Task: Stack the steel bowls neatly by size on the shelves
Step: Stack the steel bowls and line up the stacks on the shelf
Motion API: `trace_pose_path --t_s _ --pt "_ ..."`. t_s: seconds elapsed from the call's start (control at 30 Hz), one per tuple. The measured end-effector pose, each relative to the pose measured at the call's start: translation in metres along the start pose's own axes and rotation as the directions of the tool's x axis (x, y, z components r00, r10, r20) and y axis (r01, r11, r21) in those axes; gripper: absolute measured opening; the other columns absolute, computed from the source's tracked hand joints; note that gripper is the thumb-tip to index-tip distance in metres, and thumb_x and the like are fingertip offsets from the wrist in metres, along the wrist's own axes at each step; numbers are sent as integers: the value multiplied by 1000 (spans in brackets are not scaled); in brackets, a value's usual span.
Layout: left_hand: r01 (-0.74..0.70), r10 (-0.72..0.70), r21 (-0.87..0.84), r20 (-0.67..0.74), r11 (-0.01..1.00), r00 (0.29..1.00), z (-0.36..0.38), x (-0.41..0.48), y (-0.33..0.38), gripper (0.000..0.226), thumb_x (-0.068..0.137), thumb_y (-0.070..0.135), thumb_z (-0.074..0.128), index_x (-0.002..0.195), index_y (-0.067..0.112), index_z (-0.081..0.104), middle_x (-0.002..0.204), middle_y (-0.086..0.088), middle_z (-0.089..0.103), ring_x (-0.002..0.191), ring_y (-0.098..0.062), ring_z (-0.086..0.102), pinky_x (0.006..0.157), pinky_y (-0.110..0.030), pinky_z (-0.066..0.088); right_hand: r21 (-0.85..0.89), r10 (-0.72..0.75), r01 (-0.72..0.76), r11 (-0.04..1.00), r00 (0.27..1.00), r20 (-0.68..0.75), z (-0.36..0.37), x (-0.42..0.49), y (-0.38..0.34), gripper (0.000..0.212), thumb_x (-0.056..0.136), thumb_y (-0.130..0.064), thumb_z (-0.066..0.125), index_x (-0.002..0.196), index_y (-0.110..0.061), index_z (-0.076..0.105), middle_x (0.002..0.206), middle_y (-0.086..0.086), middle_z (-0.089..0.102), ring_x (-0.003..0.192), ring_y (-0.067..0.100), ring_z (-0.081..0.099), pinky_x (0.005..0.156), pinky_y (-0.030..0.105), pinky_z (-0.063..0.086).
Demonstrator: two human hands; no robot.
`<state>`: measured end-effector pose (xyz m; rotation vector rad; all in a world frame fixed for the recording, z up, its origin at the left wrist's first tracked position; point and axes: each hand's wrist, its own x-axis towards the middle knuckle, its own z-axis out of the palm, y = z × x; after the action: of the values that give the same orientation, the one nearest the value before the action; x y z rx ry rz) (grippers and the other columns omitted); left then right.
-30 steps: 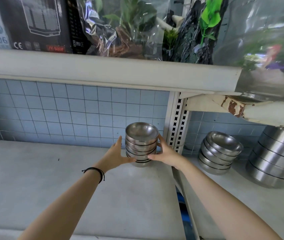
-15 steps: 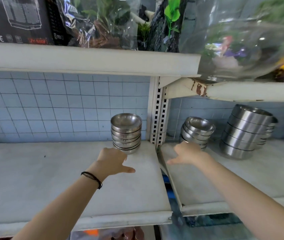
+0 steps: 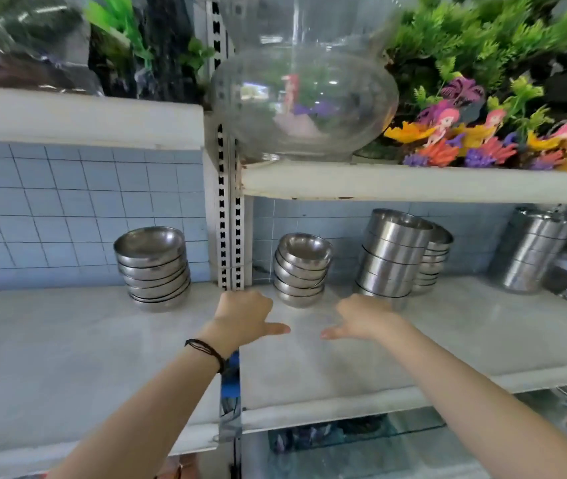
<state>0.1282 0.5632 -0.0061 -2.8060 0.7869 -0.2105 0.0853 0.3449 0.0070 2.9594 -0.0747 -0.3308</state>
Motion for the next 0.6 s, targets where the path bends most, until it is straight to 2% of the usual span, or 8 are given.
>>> trace_pose_path --t_s 0.1,0.17,0.23,0.3,0.37,0.47,0.53,0.6 --pt "138 -142 -64 -56 988 988 -7 17 24 66 84 77 34 101 19 59 93 3 64 75 -16 52 61 -26 38 100 7 -3 995 999 -42 3 10 25 72 84 -74 51 115 -10 61 117 8 65 107 26 62 72 30 44" --pt "199 -211 -135 -85 971 974 -10 23 34 63 85 76 34 96 18 54 89 4 58 76 -16 54 61 -26 39 193 8 5 981 998 -68 6 18 35 78 83 -74 51 132 -13 53 130 8 60 117 26 58 85 34 50" --pt "237 -269 -256 -97 937 958 -7 30 38 64 85 74 37 109 18 54 98 3 61 87 -18 60 64 -28 42 317 16 4 948 998 -61 12 26 41 96 81 -76 52 152 -16 29 145 9 49 130 28 49 101 39 46" --pt "255 -319 -409 -95 876 943 -1 37 37 63 88 69 40 128 21 47 116 1 60 102 -21 61 68 -29 41 461 24 13 888 997 -74 18 37 44 103 81 -76 52 157 -20 13 152 9 43 136 28 45 106 40 42" --pt "277 -364 -531 -65 801 929 8 44 35 70 90 66 40 144 23 31 134 -2 53 114 -24 57 73 -31 42 591 30 45 805 993 -116 23 46 45 103 82 -73 53 158 -22 7 155 7 39 138 27 43 108 37 38" --pt "310 -419 -659 -8 685 908 24 54 28 85 88 70 39 154 23 12 149 -5 40 126 -25 51 85 -37 48 723 76 115 681 971 -225 32 60 42 103 83 -67 59 158 -23 4 159 5 33 142 23 37 112 36 31" --pt "272 -412 -786 23 556 911 34 61 25 90 86 70 41 155 25 5 158 -4 27 136 -23 41 97 -38 43 825 104 184 535 954 -280 38 68 38 104 81 -64 64 158 -26 4 162 3 26 146 21 31 118 37 28" --pt "190 -394 -903 26 385 919 39 69 25 94 83 71 43 155 27 2 162 -2 14 145 -20 26 107 -36 33 903 118 235 361 948 -294 39 75 33 111 73 -66 65 157 -33 1 164 -1 18 149 19 25 120 42 26"
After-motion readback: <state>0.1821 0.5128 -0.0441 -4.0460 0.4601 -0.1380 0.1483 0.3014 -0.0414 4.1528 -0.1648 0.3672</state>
